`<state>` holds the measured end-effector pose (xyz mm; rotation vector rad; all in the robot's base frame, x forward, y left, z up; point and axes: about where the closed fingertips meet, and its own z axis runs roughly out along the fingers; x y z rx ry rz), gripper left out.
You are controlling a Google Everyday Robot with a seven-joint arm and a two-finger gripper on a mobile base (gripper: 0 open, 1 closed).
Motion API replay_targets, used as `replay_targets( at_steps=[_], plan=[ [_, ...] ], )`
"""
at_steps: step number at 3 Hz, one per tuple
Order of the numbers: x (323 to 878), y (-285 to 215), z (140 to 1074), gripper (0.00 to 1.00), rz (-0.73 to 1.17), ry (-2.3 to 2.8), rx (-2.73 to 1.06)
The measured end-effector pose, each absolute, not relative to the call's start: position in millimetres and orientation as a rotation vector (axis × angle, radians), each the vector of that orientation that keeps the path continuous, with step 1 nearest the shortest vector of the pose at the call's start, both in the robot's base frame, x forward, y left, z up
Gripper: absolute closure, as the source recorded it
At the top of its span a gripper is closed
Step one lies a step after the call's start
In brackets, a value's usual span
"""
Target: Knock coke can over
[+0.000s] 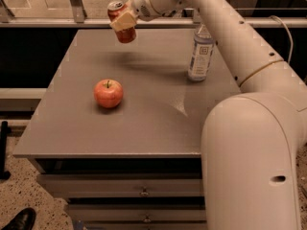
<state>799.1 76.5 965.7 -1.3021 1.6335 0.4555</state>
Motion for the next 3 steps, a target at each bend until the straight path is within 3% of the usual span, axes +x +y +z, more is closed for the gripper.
replay_targets(
  at_steps=[3],
  plan=[
    [717,77,897,1.00,0.387,1.682,-1.970]
  ],
)
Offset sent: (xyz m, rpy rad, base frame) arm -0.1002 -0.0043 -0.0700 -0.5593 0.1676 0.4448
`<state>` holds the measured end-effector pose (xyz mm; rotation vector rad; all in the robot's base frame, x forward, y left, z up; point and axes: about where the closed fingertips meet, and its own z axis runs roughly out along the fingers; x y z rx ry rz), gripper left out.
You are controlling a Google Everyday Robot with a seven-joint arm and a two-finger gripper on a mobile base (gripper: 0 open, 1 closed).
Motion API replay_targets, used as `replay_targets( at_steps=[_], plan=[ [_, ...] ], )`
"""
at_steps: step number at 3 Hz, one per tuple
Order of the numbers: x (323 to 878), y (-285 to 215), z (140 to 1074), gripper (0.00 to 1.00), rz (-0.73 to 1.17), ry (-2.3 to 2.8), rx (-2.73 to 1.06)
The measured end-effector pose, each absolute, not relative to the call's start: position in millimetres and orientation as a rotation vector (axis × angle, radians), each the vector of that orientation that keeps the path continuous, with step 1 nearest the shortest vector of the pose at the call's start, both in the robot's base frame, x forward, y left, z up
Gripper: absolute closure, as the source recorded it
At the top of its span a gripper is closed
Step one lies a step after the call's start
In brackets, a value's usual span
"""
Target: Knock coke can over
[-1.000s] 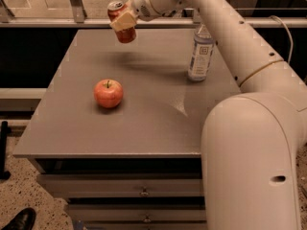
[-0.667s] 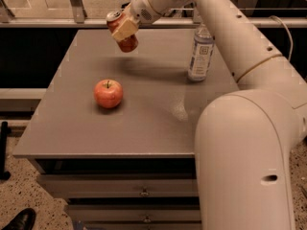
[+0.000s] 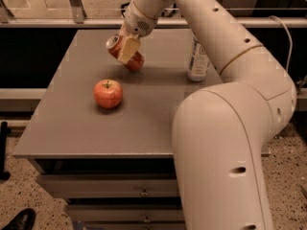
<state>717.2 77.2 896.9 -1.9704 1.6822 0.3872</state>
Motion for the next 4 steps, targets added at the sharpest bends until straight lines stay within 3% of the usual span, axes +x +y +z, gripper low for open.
replay_targets(
  at_steps=[1,4],
  plan=[
    [712,69,884,1.00,0.295,1.673,-2.149],
    [709,90,864,0.33,0.222,1.565,-2.360]
  ],
)
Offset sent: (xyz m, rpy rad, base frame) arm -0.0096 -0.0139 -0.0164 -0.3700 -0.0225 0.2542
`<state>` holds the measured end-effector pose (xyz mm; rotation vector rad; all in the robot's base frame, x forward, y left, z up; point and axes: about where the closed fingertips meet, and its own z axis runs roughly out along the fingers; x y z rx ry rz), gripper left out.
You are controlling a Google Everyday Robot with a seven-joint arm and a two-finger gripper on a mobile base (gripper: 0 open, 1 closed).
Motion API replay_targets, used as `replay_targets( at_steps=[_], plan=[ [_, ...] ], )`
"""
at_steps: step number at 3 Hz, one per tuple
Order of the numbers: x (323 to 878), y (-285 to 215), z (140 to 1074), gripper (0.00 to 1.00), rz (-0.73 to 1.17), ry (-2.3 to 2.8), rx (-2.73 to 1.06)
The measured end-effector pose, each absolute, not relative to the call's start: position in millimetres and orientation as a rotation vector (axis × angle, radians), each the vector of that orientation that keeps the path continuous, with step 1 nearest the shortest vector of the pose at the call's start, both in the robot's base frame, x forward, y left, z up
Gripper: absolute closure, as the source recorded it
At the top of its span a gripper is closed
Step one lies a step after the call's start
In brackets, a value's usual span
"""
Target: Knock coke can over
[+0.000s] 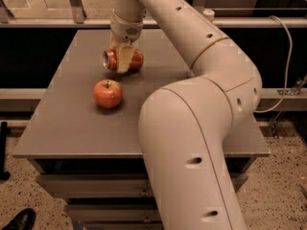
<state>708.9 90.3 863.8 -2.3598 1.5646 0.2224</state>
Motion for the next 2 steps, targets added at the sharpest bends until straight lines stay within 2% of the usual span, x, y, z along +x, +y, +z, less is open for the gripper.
replay_targets(
  at_steps=[1,2],
  plan=[
    [709.2,98.3,857.2,0.10,0.215,1.531,-2.404],
    [709.9,101.8,854.0,0.00,0.208,1.506,-2.432]
  ],
)
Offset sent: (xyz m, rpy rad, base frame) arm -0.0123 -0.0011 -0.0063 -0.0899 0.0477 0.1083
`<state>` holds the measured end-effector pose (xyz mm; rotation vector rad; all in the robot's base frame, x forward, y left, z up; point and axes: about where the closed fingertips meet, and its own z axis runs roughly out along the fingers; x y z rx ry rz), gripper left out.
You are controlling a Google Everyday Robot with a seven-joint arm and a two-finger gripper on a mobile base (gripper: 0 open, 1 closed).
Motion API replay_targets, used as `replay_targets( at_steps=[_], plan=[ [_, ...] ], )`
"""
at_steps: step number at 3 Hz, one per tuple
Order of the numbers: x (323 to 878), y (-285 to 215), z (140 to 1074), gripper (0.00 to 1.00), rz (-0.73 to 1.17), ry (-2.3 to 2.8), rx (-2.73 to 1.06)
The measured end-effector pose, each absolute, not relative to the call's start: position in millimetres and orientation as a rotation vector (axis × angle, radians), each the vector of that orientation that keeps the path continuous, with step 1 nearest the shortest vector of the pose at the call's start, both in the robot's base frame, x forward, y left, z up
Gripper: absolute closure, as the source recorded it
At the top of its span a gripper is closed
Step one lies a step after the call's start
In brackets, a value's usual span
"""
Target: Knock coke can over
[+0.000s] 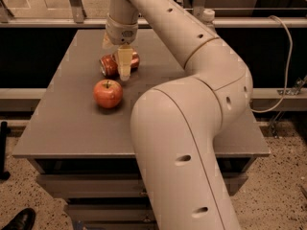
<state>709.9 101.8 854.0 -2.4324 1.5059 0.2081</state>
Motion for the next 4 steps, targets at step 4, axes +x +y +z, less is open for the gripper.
replay_targets(
  at_steps=[4],
  plan=[
    [745,40,906,0.00,0.057,1.652,-2.145]
  ],
)
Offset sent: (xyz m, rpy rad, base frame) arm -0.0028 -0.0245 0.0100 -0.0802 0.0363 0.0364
